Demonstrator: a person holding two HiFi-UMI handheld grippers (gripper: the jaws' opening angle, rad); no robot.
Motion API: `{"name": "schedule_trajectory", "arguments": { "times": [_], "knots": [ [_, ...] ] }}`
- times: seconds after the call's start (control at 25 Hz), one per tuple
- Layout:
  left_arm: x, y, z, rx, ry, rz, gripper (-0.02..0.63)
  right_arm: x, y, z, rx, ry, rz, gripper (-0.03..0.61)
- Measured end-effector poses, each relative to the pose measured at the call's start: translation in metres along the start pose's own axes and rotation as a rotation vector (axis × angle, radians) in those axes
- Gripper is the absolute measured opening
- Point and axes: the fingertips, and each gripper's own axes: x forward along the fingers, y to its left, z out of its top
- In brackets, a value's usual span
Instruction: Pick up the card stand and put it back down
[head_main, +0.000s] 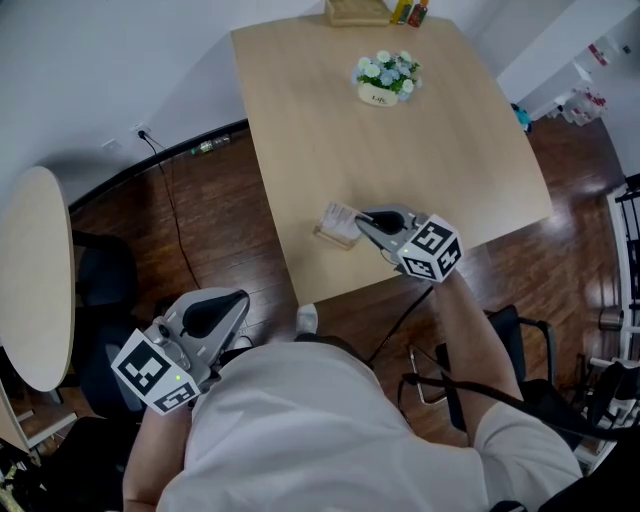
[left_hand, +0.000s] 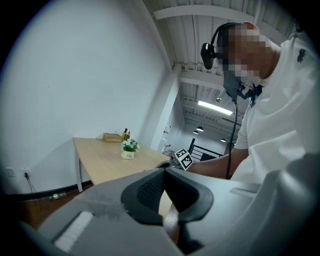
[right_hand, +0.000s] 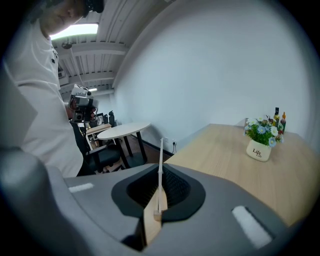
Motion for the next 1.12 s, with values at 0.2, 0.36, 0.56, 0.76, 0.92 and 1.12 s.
{"name": "schedule_trajectory", "arguments": {
  "times": [0.2,0.36,0.56,0.76,0.92,1.12],
  "knots": [
    [-0.014,0.007,0.001,0.002,-0.014,-0.015,0.003,-0.010,0.007,0.022,-0.013,-0.020,-0.031,0.020],
    [-0.027,0.012,-0.001,0.006,-0.025,-0.041,0.002,-0.017,0.016,0.041,-0.027,-0.030,-0.067,0.020],
    [-0.052,0.017,-0.003,0.022,-0.036,-0.073,0.002,-0.025,0.043,0.060,-0.036,-0.035,-0.122,0.020],
    [-0.090,0.024,-0.011,0.037,-0.039,-0.093,0.002,-0.031,0.089,0.073,-0.024,-0.042,-0.167,0.020],
    [-0.117,0.030,-0.021,0.044,-0.037,-0.107,0.002,-0.033,0.137,0.082,-0.024,-0.045,-0.182,0.020],
    [-0.149,0.024,-0.030,0.062,-0.036,-0.143,0.002,-0.032,0.204,0.093,-0.018,-0.060,-0.192,0.020]
  ]
}}
